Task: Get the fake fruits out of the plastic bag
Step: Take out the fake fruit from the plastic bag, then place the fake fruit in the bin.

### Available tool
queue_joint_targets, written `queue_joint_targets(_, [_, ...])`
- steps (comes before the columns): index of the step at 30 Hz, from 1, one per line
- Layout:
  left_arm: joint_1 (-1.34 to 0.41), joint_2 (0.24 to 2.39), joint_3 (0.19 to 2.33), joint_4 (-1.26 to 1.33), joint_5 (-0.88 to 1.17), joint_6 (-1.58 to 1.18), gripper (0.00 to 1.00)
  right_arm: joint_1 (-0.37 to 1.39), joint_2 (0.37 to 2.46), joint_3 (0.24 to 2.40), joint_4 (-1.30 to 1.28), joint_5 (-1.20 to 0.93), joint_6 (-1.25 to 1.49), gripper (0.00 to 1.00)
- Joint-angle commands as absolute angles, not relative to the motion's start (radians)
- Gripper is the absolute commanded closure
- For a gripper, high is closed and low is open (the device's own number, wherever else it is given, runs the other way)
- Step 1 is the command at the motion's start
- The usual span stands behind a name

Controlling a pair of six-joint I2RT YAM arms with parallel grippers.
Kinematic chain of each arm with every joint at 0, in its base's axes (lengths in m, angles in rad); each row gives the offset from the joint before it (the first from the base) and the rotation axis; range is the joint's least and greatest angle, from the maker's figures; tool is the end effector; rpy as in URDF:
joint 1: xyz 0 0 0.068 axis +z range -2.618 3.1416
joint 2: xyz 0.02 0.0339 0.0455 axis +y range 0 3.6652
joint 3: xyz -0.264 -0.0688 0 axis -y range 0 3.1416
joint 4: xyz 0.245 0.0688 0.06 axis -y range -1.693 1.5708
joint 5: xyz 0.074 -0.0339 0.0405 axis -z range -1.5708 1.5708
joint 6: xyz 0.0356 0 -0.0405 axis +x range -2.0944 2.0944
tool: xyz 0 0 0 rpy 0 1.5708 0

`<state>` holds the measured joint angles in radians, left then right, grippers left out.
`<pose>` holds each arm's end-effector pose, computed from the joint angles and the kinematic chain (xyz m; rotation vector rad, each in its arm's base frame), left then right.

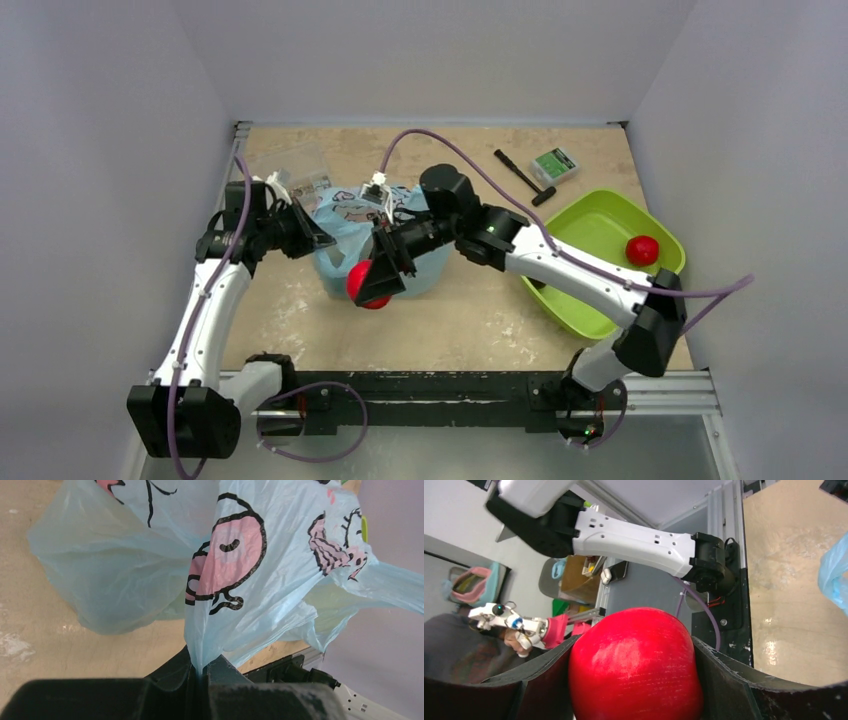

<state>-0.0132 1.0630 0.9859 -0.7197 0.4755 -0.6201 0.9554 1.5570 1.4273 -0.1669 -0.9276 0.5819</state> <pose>0.2141 -0.0191 0.3096 -0.4935 2.3733 -0.8617 0.1835 0.3090 0.3774 -1.1460 1.9063 1.8231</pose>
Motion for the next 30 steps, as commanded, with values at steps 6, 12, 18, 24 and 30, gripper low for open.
queue_joint_targets(6, [-0.008, 0.924, 0.926, -0.761, 0.503, -0.591, 1.00, 0.886, 1.252, 1.468, -0.433, -0.183, 0.459, 1.00])
queue_joint_targets(12, [-0.008, 0.924, 0.945, -0.881, 0.502, -0.534, 1.00, 0.633, 1.097, 1.297, -0.620, 0.442, 0.663, 1.00])
queue_joint_targets(18, [-0.009, 0.873, 0.929, -0.909, 0.518, -0.570, 1.00, 0.386, 0.991, 0.942, -0.623, 0.528, 0.817, 1.00])
queue_joint_targets(24, [-0.009, 0.809, 0.877, -0.866, 0.583, -0.617, 0.59, 0.228, 0.992, 0.738, -0.547, 0.521, 0.858, 1.00])
queue_joint_targets(30, [-0.035, 0.707, 0.762, -0.802, 0.659, -0.699, 0.28, 0.164, 1.061, 0.692, -0.473, 0.505, 0.855, 0.90])
